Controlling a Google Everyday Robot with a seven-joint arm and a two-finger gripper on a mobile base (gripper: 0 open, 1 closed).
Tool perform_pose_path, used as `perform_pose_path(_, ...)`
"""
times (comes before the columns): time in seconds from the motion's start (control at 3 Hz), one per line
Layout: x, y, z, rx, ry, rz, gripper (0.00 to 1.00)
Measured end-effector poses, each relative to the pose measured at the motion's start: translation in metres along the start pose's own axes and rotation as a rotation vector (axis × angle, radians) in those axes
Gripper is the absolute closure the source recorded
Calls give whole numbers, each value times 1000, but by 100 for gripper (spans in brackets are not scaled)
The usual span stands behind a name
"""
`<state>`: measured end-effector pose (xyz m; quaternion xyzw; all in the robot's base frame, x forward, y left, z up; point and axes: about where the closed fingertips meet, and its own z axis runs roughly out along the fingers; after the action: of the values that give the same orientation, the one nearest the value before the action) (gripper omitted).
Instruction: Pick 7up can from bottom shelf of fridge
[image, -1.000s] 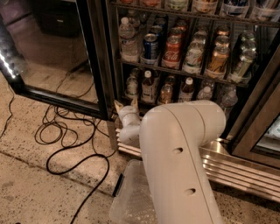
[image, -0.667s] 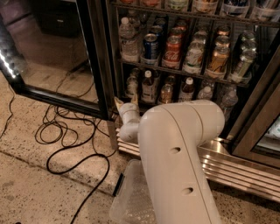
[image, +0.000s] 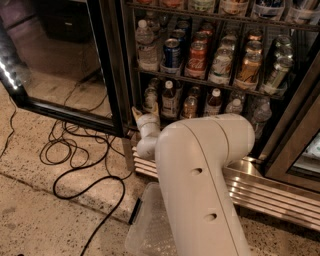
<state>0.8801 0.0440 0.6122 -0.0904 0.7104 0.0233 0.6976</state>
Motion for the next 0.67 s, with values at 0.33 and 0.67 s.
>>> perform_pose_path(0.33, 0, -5, 10, 13, 2, -18, 30)
perform_pose_path(0.67, 3, -9, 21, 21, 10, -33, 28)
